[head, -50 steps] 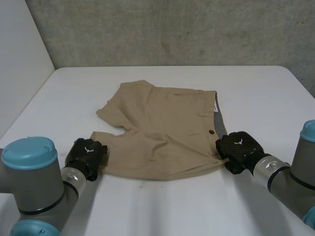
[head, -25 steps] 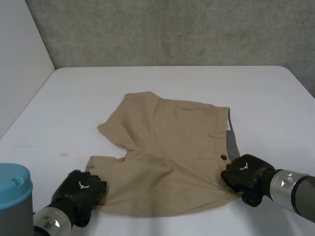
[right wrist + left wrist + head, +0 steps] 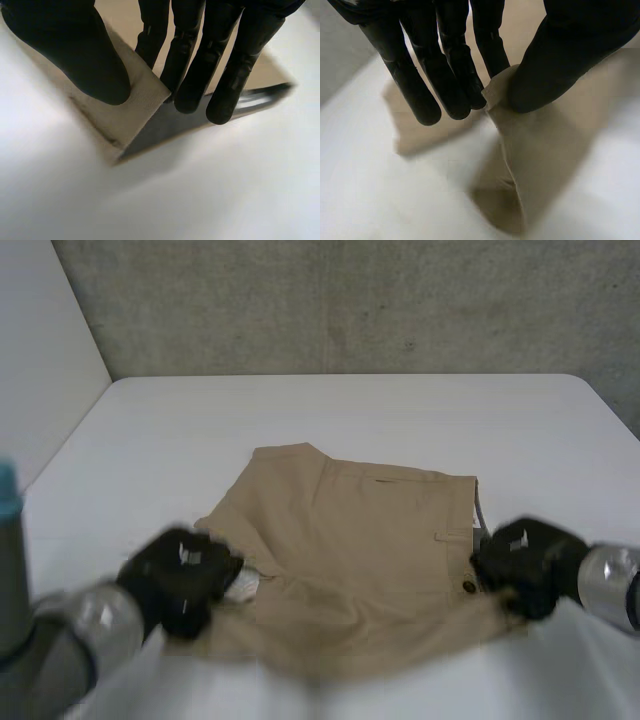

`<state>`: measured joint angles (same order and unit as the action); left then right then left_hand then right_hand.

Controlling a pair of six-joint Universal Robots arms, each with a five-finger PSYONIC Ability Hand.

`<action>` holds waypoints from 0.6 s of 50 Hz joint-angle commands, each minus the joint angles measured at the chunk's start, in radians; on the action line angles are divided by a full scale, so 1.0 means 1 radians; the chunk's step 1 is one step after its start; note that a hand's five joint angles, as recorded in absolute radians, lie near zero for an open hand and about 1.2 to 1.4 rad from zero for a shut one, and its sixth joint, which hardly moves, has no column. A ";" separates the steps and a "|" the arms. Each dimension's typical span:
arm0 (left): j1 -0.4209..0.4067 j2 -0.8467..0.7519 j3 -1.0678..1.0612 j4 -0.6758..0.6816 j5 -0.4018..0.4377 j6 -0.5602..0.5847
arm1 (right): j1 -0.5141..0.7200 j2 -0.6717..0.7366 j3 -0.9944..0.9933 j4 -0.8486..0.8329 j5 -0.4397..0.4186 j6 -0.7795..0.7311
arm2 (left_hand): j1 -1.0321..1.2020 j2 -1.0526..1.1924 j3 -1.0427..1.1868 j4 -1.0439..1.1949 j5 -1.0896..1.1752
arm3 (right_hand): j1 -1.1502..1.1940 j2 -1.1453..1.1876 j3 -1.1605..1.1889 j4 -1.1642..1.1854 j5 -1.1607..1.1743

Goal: Fold the shorts.

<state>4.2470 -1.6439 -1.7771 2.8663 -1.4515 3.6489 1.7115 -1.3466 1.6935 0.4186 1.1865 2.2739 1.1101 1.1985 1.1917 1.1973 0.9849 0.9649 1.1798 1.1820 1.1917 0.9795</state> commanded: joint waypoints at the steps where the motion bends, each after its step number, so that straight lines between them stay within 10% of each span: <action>1: 0.013 -0.308 0.344 0.185 -0.075 -0.001 | 0.043 0.142 -0.201 -0.172 0.076 0.211 | 0.286 0.198 0.205 0.199 0.237 | 0.431 0.217 0.214 0.205 0.242; 12: -0.009 -0.784 0.977 0.294 -0.217 0.030 | 0.149 0.388 -0.440 -0.452 0.321 0.246 | 0.286 0.198 0.205 0.199 0.237 | 0.431 0.217 0.214 0.205 0.242; 25: -0.027 -1.087 1.210 0.501 -0.213 0.185 | 0.204 0.618 -0.566 -0.685 0.346 0.197 | 0.286 0.198 0.205 0.199 0.237 | 0.431 0.217 0.214 0.205 0.242; 27: -0.030 -1.091 1.196 0.547 -0.210 0.183 | 0.209 0.636 -0.574 -0.711 0.347 0.184 | -0.497 -0.585 -0.578 -0.584 -0.546 | -0.084 -0.299 -0.301 -0.311 -0.273; 28: -0.033 -1.091 1.190 0.556 -0.211 0.183 | 0.211 0.647 -0.580 -0.734 0.357 0.171 | -0.791 -0.879 -0.873 -0.878 -0.840 | -0.721 -0.936 -0.938 -0.948 -0.910; 30: -0.050 -1.081 1.159 0.577 -0.207 0.182 | 0.214 0.644 -0.581 -0.753 0.367 0.170 | -0.932 -1.021 -1.014 -1.019 -0.982 | -0.790 -1.005 -1.007 -1.017 -0.979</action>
<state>4.2207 -2.7221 -0.5572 3.3299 -1.6651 3.8345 1.9142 -0.7464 1.1336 -0.2499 1.5365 2.4797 0.8631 0.9758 0.9703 0.9733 0.7649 0.9700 1.1797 1.1820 1.1923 0.9962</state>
